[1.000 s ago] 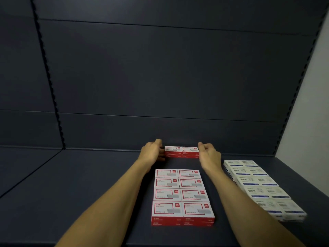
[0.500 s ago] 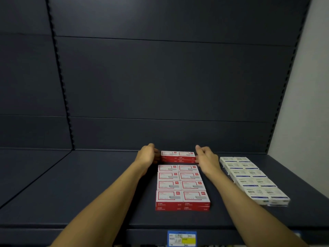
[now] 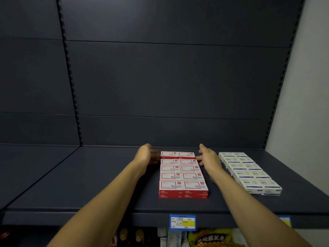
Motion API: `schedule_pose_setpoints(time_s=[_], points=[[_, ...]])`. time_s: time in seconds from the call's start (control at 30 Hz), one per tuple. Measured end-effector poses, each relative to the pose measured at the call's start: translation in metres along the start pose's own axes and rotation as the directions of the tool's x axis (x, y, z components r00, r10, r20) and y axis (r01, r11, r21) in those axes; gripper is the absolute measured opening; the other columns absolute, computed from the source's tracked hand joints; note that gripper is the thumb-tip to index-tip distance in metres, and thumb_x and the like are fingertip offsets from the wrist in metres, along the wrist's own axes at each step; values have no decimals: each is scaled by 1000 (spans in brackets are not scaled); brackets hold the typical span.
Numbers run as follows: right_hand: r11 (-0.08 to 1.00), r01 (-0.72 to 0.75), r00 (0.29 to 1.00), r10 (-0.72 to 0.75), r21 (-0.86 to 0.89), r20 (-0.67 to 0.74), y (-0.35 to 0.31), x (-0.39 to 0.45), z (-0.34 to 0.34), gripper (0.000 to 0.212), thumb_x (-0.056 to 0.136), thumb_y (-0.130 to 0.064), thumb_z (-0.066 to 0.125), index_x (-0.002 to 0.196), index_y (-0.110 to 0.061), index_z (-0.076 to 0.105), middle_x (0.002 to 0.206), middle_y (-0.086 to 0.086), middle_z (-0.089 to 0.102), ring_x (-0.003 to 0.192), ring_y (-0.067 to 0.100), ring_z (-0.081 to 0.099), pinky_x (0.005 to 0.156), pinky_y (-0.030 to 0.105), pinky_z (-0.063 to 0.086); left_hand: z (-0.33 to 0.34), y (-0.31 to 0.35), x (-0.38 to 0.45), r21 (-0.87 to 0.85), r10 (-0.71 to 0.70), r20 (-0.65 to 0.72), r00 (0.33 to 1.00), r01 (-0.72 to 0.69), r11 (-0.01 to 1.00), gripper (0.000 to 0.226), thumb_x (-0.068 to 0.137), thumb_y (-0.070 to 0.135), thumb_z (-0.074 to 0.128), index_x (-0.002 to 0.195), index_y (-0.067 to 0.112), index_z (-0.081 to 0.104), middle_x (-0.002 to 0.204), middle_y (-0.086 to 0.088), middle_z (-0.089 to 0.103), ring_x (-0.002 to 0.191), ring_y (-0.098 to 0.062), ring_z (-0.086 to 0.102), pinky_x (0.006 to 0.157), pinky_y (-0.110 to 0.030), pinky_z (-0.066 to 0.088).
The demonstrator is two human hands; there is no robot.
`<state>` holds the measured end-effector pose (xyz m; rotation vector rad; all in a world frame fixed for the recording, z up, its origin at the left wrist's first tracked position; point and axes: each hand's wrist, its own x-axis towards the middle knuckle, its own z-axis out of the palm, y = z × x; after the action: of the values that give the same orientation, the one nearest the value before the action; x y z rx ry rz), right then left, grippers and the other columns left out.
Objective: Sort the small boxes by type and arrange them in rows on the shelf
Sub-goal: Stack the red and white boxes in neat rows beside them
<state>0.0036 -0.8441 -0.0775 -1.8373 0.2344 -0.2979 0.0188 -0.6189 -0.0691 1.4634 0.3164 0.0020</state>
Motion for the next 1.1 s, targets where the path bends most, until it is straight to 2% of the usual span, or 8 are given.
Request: schedule_pose_setpoints(time_s=[0.27,0.37,0.47,0.6,0.77,0.87,1.0,1.1], points=[[999,-42,999,42,25,16,2,-4,-2,56,99,-56,39,128,-12,59,89,2,74,88,21,66,89,41,46,-5,-3,-11,7,-15,-8,1000,15,1000,50,105,33,31,105,-2,66,89,-18,76,92,-33,71,97,-46,54],[998,-56,998,56,13,20,0,-7,-3,55,100,-55,39,129,-12,58,94,3,74,86,21,65,86,40,47,-6,-3,-15,10,-15,-4,1000,15,1000,49,104,34,31,99,0,66,85,-16,76,91,-33,72,97,-46,54],[998,-60,998,60,1,26,1,-10,-4,55,100,-54,39,130,-13,58,99,4,73,90,22,65,90,43,48,-6,-4,-19,22,-17,3,1000,17,1000,48,103,34,32,102,0,66,90,-17,76,91,-33,71,96,-46,55],[999,-39,999,40,-13,18,3,-12,-4,52,100,-54,40,125,-13,60,98,2,72,92,22,65,91,43,48,-6,-4,-24,55,9,12,1000,-9,998,36,101,24,39,102,1,66,89,-14,76,89,-30,72,87,-42,57],[999,-5,1000,6,-42,7,5,-9,-5,36,99,-49,44,109,-20,63,101,-1,71,94,20,64,95,48,49,-10,-4,-21,174,99,12,995,-100,980,21,91,12,55,99,-1,69,86,-13,77,87,-29,74,88,-46,59],[997,32,999,-31,-75,14,6,-2,-6,19,97,-42,49,97,-28,62,109,-1,68,97,21,62,94,47,51,-7,-3,-22,235,164,4,986,-161,959,17,94,14,55,102,7,68,94,-11,75,88,-24,73,87,-41,60],[989,65,995,-53,-135,88,3,5,-8,19,95,-33,56,110,-29,66,110,-6,68,102,20,64,93,41,51,-2,-7,-21,312,222,39,974,-222,924,16,96,16,57,100,12,71,94,-4,74,81,-14,71,69,-24,54],[983,101,985,-78,-155,151,-1,6,-9,22,93,-27,63,114,-25,67,106,-8,71,100,13,64,87,28,45,-1,-7,-16,362,254,42,966,-251,898,11,95,20,63,99,17,73,96,-1,74,83,-12,70,73,-24,54]])
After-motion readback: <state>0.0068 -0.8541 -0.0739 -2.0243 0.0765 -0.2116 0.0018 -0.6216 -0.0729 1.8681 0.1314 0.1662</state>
